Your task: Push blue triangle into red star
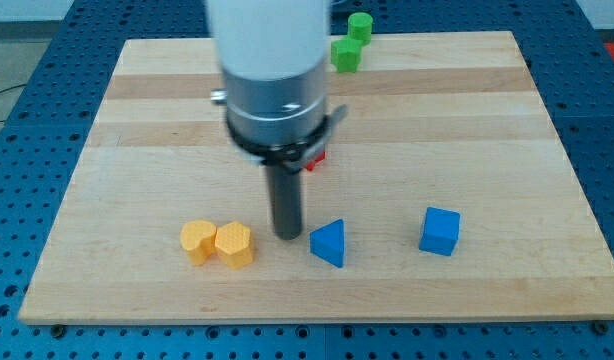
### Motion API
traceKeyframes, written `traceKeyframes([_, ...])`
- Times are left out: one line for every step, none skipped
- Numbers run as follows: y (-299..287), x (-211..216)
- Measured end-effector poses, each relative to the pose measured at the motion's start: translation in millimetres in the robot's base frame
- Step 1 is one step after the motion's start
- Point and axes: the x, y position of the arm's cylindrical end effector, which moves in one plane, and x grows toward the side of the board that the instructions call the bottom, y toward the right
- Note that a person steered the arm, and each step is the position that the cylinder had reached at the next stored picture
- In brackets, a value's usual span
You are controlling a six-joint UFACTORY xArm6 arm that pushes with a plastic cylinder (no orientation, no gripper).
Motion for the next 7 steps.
traceKeyframes([1.4, 28.3])
traceKeyframes([56.4, 36.8])
traceKeyframes([70.6, 22.4])
traceKeyframes([53.6, -9.2])
traceKeyframes([86.1, -4.2])
traceKeyframes([126.3, 17.9])
traceKeyframes([135.4, -16.4])
